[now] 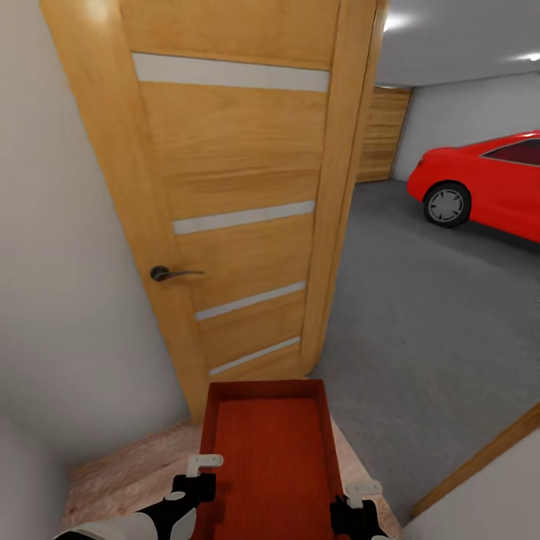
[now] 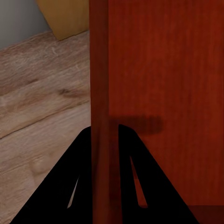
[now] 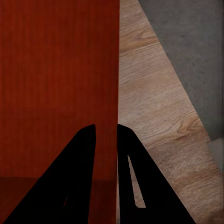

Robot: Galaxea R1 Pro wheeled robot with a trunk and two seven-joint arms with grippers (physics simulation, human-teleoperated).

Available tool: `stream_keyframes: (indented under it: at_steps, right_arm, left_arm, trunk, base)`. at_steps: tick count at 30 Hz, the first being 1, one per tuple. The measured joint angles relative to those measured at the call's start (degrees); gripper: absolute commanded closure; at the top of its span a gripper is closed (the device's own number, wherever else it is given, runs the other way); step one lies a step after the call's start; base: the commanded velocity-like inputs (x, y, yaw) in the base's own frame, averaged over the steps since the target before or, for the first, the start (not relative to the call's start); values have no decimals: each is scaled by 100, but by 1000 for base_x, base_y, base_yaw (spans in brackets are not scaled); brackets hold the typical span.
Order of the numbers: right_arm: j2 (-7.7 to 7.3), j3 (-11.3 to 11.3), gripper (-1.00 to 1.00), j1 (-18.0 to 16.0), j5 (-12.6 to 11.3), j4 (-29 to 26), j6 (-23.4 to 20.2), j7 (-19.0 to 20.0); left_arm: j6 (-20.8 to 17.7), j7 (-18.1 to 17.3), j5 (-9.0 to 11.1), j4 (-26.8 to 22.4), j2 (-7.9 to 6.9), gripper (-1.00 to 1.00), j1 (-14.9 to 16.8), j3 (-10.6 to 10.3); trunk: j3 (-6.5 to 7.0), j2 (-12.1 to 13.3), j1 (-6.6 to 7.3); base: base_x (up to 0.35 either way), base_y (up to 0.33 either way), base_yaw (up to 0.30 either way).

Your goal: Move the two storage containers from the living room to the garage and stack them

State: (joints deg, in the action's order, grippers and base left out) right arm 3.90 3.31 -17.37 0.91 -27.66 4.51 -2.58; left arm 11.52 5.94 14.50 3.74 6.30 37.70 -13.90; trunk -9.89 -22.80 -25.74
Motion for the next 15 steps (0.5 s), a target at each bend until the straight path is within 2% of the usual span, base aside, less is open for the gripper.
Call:
stream_keyframes:
  at_steps: [10,15]
  right_arm:
    - [22,0,100,-1,2,17,0,-22]
    - [17,-1,100,0,-1,11,0,-17]
  left_arm:
    - [-11,-9,-50,2,-18,100,0,38]
    - [-11,-9,-41,0,-14,100,1,30]
  trunk:
    - [19,0,1]
    - [29,0,0]
  base:
    - [158,237,-233]
    - [75,83,-246]
